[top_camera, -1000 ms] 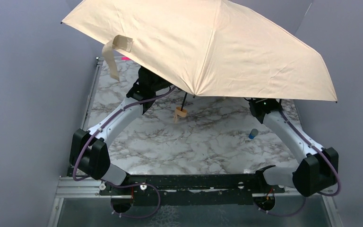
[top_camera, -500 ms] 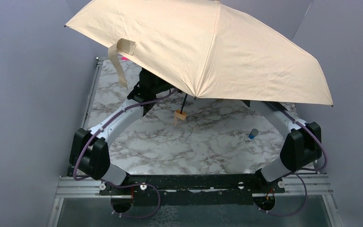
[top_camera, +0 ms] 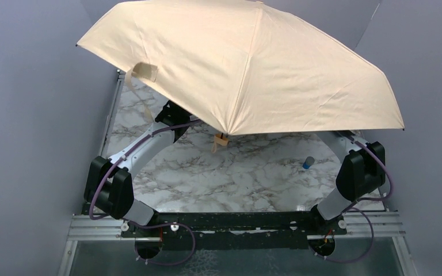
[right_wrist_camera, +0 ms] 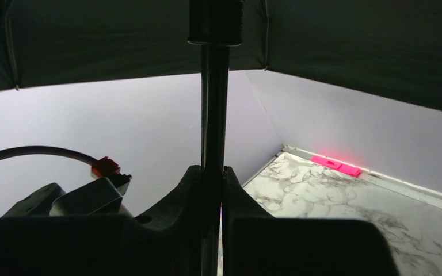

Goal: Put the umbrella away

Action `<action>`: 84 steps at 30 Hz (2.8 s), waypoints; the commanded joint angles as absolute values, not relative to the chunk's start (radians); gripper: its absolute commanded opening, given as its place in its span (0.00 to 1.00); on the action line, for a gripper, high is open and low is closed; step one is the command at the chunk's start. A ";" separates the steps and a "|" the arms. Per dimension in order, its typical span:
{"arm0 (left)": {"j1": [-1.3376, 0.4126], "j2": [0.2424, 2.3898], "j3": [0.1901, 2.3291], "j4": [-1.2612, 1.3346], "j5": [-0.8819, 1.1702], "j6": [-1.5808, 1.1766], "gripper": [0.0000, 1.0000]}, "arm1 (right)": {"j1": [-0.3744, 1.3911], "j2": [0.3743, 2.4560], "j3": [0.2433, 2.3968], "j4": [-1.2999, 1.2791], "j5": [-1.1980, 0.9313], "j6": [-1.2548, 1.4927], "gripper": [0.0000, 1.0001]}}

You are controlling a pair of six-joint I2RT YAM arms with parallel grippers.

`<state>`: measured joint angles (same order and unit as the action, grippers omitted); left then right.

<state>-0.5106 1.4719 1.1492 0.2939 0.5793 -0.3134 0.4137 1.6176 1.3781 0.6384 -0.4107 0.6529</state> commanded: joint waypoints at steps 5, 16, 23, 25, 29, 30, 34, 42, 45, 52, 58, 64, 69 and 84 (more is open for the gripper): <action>-0.514 1.415 1.143 0.375 0.606 -0.309 0.34 | 0.418 1.608 1.473 0.615 -0.449 0.637 0.01; -0.514 1.397 1.129 0.377 0.605 -0.278 0.58 | 0.418 1.571 1.596 0.441 -0.396 0.653 0.01; -0.509 1.370 1.143 0.424 0.678 -0.371 0.64 | 0.416 1.598 1.711 0.454 -0.624 0.677 0.01; -0.507 1.350 1.152 0.450 0.709 -0.410 0.66 | 0.417 1.610 1.742 0.473 -0.688 0.709 0.01; -0.506 1.296 1.170 0.471 0.706 -0.445 0.71 | 0.414 1.642 1.822 0.516 -0.796 0.804 0.01; -0.506 1.286 1.175 0.477 0.708 -0.460 0.71 | 0.414 1.653 1.844 0.532 -0.821 0.833 0.01; -0.506 1.262 1.192 0.519 0.750 -0.527 0.71 | 0.412 1.685 1.903 0.615 -0.908 0.965 0.01; -0.541 1.302 1.283 0.569 0.789 -0.566 0.67 | 0.410 1.669 1.882 0.767 -0.912 1.132 0.01; -0.563 1.333 1.313 0.591 0.807 -0.575 0.63 | 0.410 1.679 1.884 0.849 -0.919 1.219 0.01; -0.595 1.378 1.357 0.626 0.815 -0.595 0.59 | 0.410 1.699 1.891 0.971 -0.927 1.344 0.01; -0.625 1.414 1.398 0.641 0.827 -0.608 0.26 | 0.410 1.679 1.882 0.956 -0.932 1.323 0.01; -0.627 1.387 1.380 0.644 0.799 -0.593 0.00 | 0.410 1.622 1.837 0.826 -0.921 1.198 0.01; -0.627 1.358 1.375 0.643 0.764 -0.578 0.00 | 0.408 1.583 1.807 0.743 -0.919 1.123 0.16; -0.633 1.290 1.470 0.346 0.353 -0.412 0.00 | 0.408 1.468 1.636 0.490 -0.675 0.758 0.79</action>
